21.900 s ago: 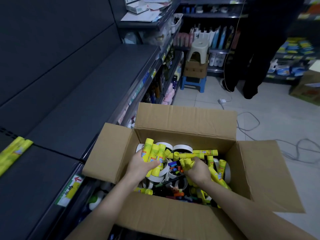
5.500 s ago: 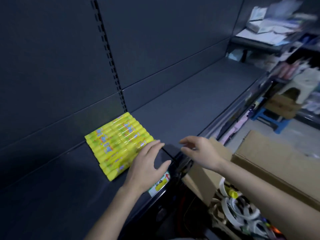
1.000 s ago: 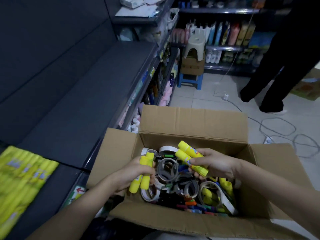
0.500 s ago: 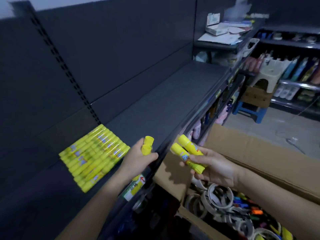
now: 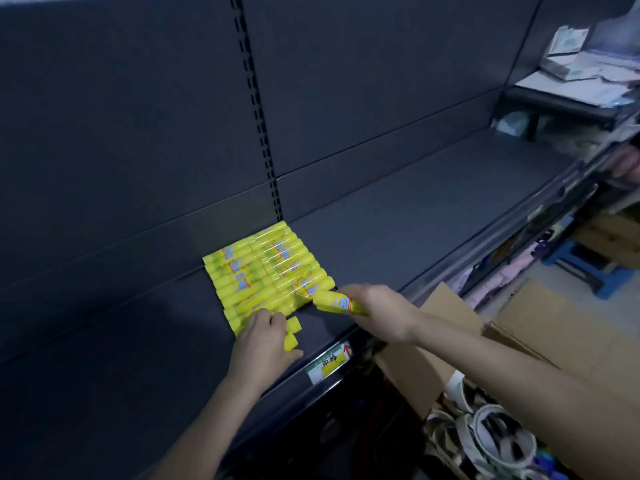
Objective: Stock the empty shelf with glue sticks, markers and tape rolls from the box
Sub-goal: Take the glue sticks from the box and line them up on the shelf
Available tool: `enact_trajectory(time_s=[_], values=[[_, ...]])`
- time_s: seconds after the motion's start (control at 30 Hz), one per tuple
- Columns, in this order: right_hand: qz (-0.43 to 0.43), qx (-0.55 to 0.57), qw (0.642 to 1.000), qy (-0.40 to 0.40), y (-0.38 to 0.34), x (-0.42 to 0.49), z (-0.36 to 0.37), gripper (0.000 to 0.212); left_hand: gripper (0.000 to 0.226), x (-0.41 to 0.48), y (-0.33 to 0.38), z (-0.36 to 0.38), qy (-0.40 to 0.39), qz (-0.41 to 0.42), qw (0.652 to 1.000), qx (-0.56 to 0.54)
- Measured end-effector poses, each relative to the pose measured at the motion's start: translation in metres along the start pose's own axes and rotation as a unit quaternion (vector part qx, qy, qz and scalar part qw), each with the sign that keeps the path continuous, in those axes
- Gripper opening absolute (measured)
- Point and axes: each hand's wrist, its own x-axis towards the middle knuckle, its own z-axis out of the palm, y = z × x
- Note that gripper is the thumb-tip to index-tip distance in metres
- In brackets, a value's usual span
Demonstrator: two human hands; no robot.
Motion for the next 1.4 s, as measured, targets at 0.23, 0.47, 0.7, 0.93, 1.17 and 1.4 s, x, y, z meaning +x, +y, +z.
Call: enact_trajectory(time_s=[0.23,0.47,0.7,0.93,1.17,1.4], values=[[-0.038,-0.2,0.978,-0.044,0.001,0.033,0.038,0.049,0.073,-0.01,-0.012,0.006,0.031,-0.03,0.999,0.02],[-0.005,-0.249,0.967,-0.052,-0.002,0.037,0.04,0.07,0.09,-0.027,-0.035,0.017,0.054,-0.072,0.995,-0.053],[0.173,-0.037,0.983,-0.039,-0.007,0.049,0.041,0.054,0.103,-0.029,-0.029,0.023,0.065,-0.181,0.955,-0.226],[0.174,0.02,0.984,-0.017,-0.01,0.063,0.049,0.049,0.108,-0.015,-0.017,0.027,0.078,-0.198,0.941,-0.265],[0.161,0.058,0.985,-0.015,-0.006,0.058,0.046,0.049,0.108,-0.01,-0.014,0.029,0.071,-0.203,0.947,-0.237],[0.11,0.063,0.99,0.067,-0.017,0.02,0.025,0.058,0.089,-0.015,-0.008,0.01,0.114,-0.099,0.976,-0.154]])
